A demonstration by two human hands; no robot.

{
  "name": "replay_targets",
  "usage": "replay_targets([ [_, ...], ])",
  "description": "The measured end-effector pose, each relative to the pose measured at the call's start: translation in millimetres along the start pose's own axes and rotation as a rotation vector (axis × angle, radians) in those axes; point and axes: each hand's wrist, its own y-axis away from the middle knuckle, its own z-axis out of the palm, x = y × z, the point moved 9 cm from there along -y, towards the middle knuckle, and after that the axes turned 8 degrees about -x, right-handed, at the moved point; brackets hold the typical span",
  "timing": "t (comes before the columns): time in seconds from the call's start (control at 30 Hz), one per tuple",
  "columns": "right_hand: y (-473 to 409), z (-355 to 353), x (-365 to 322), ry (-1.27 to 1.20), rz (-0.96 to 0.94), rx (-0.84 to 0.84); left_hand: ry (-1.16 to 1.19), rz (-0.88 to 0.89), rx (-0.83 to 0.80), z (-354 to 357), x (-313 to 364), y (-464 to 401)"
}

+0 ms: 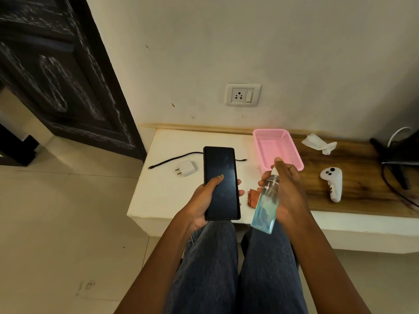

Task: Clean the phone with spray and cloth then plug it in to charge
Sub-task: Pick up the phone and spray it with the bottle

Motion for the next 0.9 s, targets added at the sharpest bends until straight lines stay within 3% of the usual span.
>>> replay_targets([
  [0.27,7,9,14,-0.21,0.254,-0.096,-0.025,-0.039,0.024,-1,0,3],
  [0.4,7,13,2,-0.132,0.08,-0.17,-0.091,-0.065,0.136,-8,2,7],
  [0.5,14,18,-4,-0.161,-0.034,-0.202,-0.09,-0.064,0.126,-4,4,8],
  [0.7,25,42,13,-0.358,0.083,-0.37,-0.078,-0.054,0.08,4,6,9],
  [0.77,28,48,15,-0.282,0.098,-0.405,-0.099,-0.059,0.075,5,6,9],
  [0.9,32,58,6,0.198,-0.055,-0.465,-0.109,-0.078,0.002,12,4,10],
])
